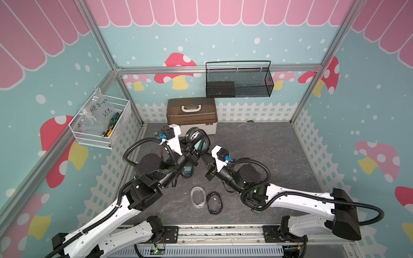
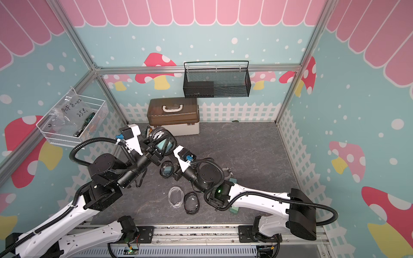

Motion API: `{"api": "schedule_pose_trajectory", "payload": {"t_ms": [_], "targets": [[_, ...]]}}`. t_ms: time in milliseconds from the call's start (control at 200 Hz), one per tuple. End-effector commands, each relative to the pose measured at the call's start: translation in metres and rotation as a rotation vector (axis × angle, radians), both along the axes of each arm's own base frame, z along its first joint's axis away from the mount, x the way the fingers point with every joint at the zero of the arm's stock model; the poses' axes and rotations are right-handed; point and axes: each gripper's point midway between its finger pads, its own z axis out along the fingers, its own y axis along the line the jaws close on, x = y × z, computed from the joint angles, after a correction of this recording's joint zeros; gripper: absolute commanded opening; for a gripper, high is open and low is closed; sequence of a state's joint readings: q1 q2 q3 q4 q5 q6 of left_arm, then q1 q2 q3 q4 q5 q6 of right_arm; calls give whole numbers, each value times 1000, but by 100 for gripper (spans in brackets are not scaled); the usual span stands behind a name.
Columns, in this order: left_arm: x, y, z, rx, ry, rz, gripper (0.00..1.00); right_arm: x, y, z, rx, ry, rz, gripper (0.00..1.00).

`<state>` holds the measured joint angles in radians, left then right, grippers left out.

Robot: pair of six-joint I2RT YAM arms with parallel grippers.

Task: Pack away charging kits
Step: Zip the zipper on the storage bag.

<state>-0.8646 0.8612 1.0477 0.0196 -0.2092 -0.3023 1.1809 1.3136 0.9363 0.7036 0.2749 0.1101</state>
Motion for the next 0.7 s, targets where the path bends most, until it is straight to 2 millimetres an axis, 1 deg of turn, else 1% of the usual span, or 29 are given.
{"api": "schedule_pose_trajectory", "payload": {"t_ms": [0,130,260,420,540,600,650,695], "targets": [[-5,13,11,-17,-39,31,0,16,-15,4,35,24,-109,0],[-6,16,10,-19,-40,38,0,26,-26,2,43,42,-161,0],[-6,16,9,-17,-38,35,0,28,-28,6,44,40,-163,0],[-8,9,6,1,-28,2,0,33,-29,15,30,20,-172,0],[-11,6,-5,38,7,-24,0,45,-38,19,11,4,-186,0],[-14,6,-12,55,28,-41,0,51,-46,22,3,-13,-194,0],[-16,4,-18,74,50,-58,0,51,-49,24,-10,-39,-182,0],[-19,1,-22,89,67,-81,0,48,-49,25,-39,-78,-155,0]]}}
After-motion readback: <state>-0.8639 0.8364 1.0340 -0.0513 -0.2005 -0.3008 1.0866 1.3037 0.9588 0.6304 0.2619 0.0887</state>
